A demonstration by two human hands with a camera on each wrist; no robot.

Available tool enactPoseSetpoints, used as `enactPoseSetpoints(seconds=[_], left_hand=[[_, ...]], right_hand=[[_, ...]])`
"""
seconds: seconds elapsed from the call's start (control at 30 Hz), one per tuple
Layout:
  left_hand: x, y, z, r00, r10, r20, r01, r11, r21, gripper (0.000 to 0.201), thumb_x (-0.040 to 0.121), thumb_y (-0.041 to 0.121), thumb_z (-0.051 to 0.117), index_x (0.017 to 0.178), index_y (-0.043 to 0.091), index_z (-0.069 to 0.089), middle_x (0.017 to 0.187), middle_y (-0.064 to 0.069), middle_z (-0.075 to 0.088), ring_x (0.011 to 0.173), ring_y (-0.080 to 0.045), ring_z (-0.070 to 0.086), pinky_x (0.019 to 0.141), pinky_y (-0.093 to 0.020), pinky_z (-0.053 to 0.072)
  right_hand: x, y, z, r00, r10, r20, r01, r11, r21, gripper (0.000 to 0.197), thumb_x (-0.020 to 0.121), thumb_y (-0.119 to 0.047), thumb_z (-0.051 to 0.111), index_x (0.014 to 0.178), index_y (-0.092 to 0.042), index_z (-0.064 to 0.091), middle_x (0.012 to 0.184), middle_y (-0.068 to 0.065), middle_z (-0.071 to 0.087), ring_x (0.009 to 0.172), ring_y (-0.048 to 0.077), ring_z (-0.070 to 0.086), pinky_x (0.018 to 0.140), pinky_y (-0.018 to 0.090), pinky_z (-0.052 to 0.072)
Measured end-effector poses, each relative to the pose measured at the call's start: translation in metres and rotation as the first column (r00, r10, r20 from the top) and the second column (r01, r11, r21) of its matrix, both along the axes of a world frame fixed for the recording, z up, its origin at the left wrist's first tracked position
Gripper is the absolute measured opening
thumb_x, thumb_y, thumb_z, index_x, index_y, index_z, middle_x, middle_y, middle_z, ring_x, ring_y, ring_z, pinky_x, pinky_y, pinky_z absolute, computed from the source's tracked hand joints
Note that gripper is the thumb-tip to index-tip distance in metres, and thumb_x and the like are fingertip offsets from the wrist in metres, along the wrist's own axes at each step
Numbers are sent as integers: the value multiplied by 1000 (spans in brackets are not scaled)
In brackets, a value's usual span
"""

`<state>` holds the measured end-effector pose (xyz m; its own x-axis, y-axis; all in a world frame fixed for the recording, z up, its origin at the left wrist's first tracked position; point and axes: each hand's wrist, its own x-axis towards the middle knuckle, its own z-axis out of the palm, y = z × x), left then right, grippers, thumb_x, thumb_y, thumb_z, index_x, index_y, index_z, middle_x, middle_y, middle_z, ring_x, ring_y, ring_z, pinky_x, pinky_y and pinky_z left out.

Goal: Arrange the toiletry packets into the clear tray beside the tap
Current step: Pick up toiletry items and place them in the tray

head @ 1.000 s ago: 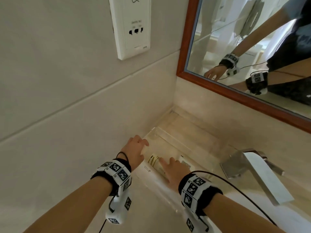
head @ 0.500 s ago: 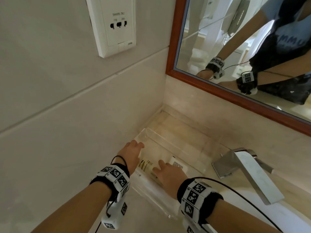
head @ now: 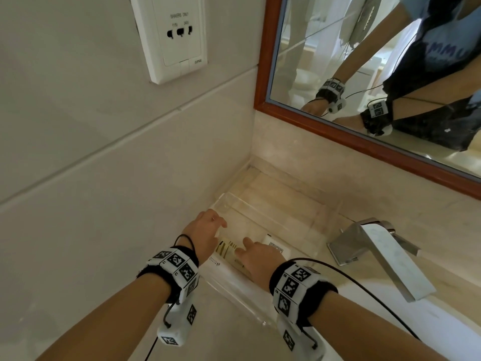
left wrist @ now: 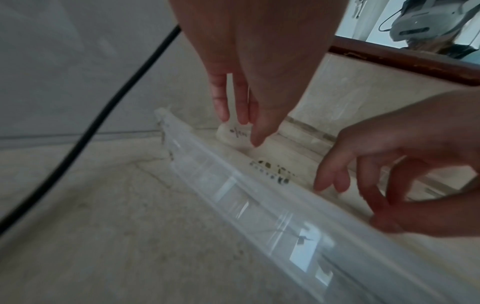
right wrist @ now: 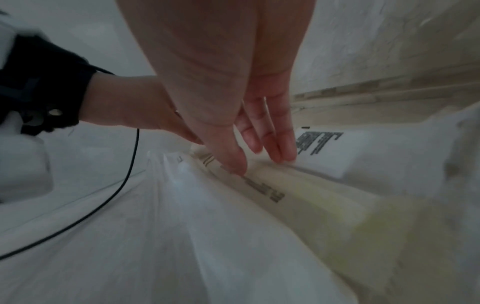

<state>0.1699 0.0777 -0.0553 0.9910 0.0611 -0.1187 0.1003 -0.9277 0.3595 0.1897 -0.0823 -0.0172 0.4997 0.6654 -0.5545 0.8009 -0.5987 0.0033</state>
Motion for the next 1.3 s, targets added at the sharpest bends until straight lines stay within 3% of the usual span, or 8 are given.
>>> enactPoseSetpoints(seconds=[0.1,0.23,0.5,0.7,0.8,0.93,1.07,1.3], left_hand=[[5,-4,17,1000,6,17,-6,1000,-12,32,88,6,52,118,17,55,131,-3,44,115,-17,50,93,-31,49],[13,-17,51,999,-34,28,35,998,-43,29,88,5,50,114,17,57,127,-3,47,105,-20,58,94,-33,50],[34,-80,108,971,-205,122,203,979,28,39,84,-2,50,117,17,56,122,-5,51,108,-22,54,93,-32,47],[34,-172,133,916,-345,203,334,939,87,32,83,5,54,111,19,59,114,-4,57,102,-25,59,88,-34,50],[26,-228,144,881,-437,178,420,898,129,29,85,11,53,113,19,58,116,-5,60,100,-28,60,86,-35,51],[14,-305,151,825,-539,168,521,842,140,27,89,13,52,115,17,56,116,-4,60,99,-26,59,77,-27,42],[-6,-379,141,774,-613,159,606,790,97,29,84,15,59,113,19,56,117,-4,56,100,-24,57,89,-33,47],[-49,-516,105,657,-753,8,748,654,114,37,87,21,53,123,24,46,128,0,46,106,-21,55,89,-32,47]], right_hand=[[8,0,16,998,-37,41,34,998,55,42,91,1,48,132,-5,41,128,17,41,100,33,56,68,33,41],[16,-12,47,988,-92,121,79,991,108,38,92,-1,49,130,-6,43,127,16,42,103,34,58,70,36,46],[16,-80,100,936,-286,203,255,952,168,35,93,0,46,127,-7,44,125,15,45,104,34,58,71,36,45],[-8,-172,118,853,-453,260,398,886,237,34,91,-12,52,125,-10,49,121,11,57,108,33,59,84,40,50],[-28,-227,125,802,-520,294,445,848,287,34,93,-10,50,127,-10,49,122,11,57,111,31,57,81,35,47],[-59,-302,118,705,-636,314,550,770,324,33,92,-8,49,124,-13,48,118,10,54,106,31,57,71,35,43],[-95,-377,105,615,-735,286,666,678,310,37,91,-8,53,126,-14,46,118,10,51,103,30,58,68,35,41],[-154,-507,76,456,-856,243,820,511,259,44,91,-10,55,132,-16,41,128,9,47,111,29,55,78,37,48]])
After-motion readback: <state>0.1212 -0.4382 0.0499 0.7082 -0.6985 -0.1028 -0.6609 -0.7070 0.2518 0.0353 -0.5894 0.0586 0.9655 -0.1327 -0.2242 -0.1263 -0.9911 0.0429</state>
